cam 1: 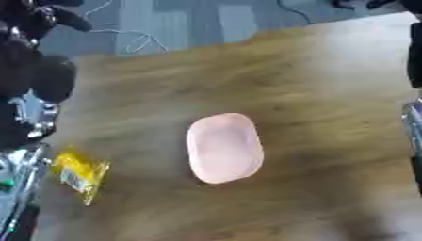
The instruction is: Pick up objects on the table and place them in the box.
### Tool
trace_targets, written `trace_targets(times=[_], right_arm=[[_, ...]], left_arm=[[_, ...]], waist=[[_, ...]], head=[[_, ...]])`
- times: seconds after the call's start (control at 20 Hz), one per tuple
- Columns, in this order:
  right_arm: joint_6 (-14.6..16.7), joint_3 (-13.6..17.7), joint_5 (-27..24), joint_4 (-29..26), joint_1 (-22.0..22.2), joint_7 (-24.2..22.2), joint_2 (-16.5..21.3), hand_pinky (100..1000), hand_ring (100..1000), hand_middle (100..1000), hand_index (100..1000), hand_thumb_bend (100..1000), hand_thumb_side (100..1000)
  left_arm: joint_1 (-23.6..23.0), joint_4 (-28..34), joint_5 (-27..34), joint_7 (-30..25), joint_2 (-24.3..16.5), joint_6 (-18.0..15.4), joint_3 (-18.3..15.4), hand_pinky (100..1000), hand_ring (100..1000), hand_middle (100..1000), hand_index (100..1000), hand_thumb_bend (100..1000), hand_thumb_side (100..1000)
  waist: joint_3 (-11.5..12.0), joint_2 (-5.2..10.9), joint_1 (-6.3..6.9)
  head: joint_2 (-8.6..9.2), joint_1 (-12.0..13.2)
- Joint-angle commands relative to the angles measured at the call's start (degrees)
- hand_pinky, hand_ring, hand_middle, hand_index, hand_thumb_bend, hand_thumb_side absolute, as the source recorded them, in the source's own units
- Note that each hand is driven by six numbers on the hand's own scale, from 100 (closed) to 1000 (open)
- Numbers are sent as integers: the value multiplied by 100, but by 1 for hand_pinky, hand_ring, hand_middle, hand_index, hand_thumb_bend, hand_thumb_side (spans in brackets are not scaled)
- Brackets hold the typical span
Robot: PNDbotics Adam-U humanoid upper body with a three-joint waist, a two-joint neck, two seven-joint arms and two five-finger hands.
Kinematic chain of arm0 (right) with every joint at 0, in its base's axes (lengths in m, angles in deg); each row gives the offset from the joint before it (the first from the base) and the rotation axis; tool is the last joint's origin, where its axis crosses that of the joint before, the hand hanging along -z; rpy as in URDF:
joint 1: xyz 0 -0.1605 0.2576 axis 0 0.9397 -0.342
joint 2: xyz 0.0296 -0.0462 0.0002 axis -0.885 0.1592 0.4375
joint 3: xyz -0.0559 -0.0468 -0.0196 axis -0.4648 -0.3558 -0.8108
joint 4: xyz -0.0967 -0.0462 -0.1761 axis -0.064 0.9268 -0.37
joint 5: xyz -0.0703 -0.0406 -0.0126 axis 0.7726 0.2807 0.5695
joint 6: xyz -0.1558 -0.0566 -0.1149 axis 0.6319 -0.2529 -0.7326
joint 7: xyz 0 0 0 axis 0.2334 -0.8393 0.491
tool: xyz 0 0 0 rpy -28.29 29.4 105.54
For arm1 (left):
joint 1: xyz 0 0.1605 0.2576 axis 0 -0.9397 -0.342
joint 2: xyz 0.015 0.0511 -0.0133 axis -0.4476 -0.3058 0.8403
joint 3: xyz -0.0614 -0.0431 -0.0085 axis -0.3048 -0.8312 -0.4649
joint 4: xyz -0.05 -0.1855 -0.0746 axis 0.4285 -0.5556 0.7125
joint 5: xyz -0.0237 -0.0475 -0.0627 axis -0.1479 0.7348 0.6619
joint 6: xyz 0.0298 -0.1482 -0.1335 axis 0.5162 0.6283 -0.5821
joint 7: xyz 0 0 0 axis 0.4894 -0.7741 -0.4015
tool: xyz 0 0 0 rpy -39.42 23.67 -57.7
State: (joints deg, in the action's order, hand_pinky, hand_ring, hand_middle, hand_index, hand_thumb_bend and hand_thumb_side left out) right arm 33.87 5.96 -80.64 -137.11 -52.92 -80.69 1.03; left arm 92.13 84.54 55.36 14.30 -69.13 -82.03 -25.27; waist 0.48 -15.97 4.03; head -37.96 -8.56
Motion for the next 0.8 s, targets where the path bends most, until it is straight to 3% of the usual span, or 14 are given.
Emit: trace_targets(times=[0.05, 0.2, 0.3, 0.4, 0.6, 0.75, 0.8], right_arm=[[-7, 19, 16, -45, -19, -4, 81, 554, 685, 752, 833, 100, 927], [-9, 22, 16, -45, -18, -2, 80, 554, 685, 752, 833, 100, 927], [-9, 24, 15, -45, -15, -1, 78, 554, 685, 752, 833, 100, 926], [-11, 24, 16, -45, -13, -1, 78, 554, 685, 752, 833, 100, 926], [-16, 18, 11, -45, -10, -8, 82, 554, 686, 752, 834, 100, 927], [-24, 15, 7, -45, -2, -14, 85, 554, 686, 752, 834, 100, 927], [-27, 15, 6, -45, 2, -16, 88, 554, 686, 752, 834, 100, 924]], left_arm=[[37, 92, -41, -23, -108, 17, -30, 509, 659, 702, 772, 529, 509], [31, 92, -44, -22, -100, 28, -32, 507, 658, 700, 771, 489, 535], [27, 92, -32, 6, -97, 41, -36, 503, 656, 698, 768, 388, 611], [27, 92, -23, 38, -107, 56, -35, 501, 654, 696, 767, 384, 611], [35, 92, -82, -35, -278, 119, -9, 492, 647, 693, 768, 465, 547], [49, 92, -464, -669, -685, 452, 56, 494, 651, 707, 784, 495, 525], [56, 92, -656, -966, -850, 554, 79, 518, 674, 731, 809, 567, 453]], waist=[[8, 101, -28], [8, 104, -26], [5, 105, -24], [3, 104, -22], [-4, 106, -12], [-2, 113, -3], [2, 118, 8]], head=[[62, -24], [65, -34], [64, -37], [64, -38], [71, -42], [96, -49], [102, -57]])
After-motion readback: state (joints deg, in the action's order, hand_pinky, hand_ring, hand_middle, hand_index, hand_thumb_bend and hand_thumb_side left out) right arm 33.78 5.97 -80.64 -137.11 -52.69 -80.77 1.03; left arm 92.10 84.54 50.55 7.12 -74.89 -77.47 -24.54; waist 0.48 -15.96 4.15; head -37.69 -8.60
